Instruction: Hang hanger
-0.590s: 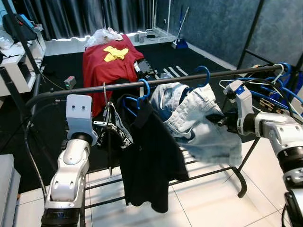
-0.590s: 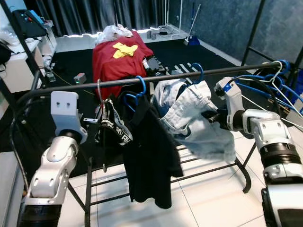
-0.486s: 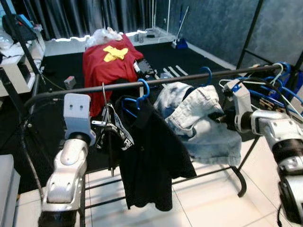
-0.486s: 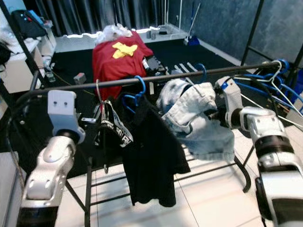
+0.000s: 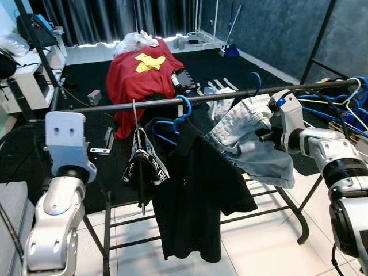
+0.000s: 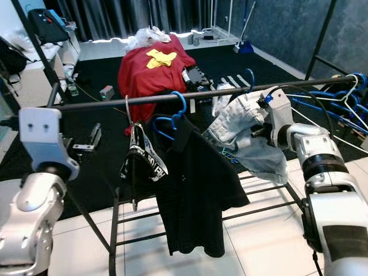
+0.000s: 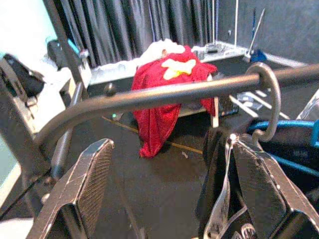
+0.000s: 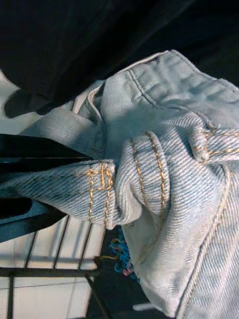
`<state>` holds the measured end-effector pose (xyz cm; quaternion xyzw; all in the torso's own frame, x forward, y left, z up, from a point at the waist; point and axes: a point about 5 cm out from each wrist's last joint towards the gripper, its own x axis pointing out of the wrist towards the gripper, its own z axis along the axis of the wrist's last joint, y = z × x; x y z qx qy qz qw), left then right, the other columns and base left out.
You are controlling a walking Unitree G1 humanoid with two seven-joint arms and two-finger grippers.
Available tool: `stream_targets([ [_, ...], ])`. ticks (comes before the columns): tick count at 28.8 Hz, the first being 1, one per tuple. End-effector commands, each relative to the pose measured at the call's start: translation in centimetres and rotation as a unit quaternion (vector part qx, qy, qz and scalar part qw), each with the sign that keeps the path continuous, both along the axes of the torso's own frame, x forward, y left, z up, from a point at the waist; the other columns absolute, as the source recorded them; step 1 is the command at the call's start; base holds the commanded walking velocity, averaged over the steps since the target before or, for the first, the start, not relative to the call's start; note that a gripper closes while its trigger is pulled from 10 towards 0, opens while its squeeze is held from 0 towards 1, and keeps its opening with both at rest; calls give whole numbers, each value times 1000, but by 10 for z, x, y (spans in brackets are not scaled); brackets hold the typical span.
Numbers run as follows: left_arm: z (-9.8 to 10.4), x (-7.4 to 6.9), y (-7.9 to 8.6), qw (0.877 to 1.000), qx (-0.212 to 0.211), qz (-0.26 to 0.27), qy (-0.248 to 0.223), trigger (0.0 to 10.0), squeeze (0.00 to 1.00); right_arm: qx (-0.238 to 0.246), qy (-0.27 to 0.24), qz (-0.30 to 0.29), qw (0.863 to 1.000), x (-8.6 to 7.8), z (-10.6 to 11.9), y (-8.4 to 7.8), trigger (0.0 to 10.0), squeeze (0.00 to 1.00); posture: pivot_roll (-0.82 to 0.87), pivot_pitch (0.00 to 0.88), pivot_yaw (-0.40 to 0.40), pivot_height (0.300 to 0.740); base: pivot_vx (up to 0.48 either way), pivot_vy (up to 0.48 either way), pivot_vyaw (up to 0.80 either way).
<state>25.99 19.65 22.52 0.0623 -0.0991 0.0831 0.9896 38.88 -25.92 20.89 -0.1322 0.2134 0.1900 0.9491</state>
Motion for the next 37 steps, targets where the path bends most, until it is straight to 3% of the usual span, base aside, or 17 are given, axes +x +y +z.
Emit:
stream_targets([
  [1,1,-2,-2,1000,4,-7,9,10000,0,-2,19,-1,1000,0,-3,2,10000,0,53,25,21,740,0,0,0],
  [4,1,-2,-15,999,-7,-43,19,10000,0,9,63,-37,997,-7,-22,-6,10000,0,44,22,20,740,0,0,0],
  [10,1,-1,-28,996,-16,-79,30,10000,0,21,78,-57,995,-13,-34,-14,10000,0,21,5,14,740,0,0,0],
  [11,1,1,-37,994,-17,-103,33,10000,0,28,71,-72,995,-15,-39,-18,10000,1000,-3,0,10,740,0,0,0],
  [12,1,1,-37,994,-17,-103,33,10000,0,28,71,-72,995,-15,-39,-18,10000,1000,-3,0,10,740,0,0,0],
  [14,3,7,-55,989,-23,-143,33,10000,0,59,38,-72,995,-17,-42,-21,10000,1000,-26,0,3,740,0,0,0],
  [17,5,8,-62,987,-25,-157,32,10000,0,77,21,-66,995,-18,-42,-21,10000,1000,-31,0,2,740,0,0,0],
  [18,7,14,-70,985,-28,-167,27,10000,0,116,-9,-39,992,-18,-37,-19,10000,1000,-85,0,0,740,0,0,0],
  [19,7,14,-70,985,-28,-167,27,10000,0,116,-9,-39,992,-18,-37,-19,10000,1000,-85,0,0,740,0,0,0],
  [20,9,19,-75,985,-22,-170,21,10000,0,153,-30,-3,988,-22,-33,-16,10000,1000,-103,0,-1,740,0,0,0],
  [22,8,25,-78,985,-8,-169,22,10000,0,178,-38,31,983,-27,-32,-13,10000,1000,-125,0,1,740,0,0,0],
  [24,8,25,-78,985,-8,-169,22,10000,0,178,-38,31,983,-27,-32,-13,10000,1000,-125,0,1,740,0,0,0],
  [26,2,34,-79,987,5,-157,44,10000,0,187,-33,111,976,-43,-32,-2,10000,1000,-159,0,4,740,0,0,0],
  [29,-9,42,-80,983,30,-162,82,10000,0,174,-34,145,973,-50,-32,10,10000,1000,-171,0,4,740,0,0,0],
  [33,-12,44,-80,981,38,-165,92,10000,0,171,-36,148,973,-51,-32,13,10000,1000,-171,0,4,740,0,0,0],
  [37,-24,57,-67,983,52,-132,120,10000,0,168,-53,155,972,-50,-26,19,10000,973,-202,0,13,740,0,0,0],
])
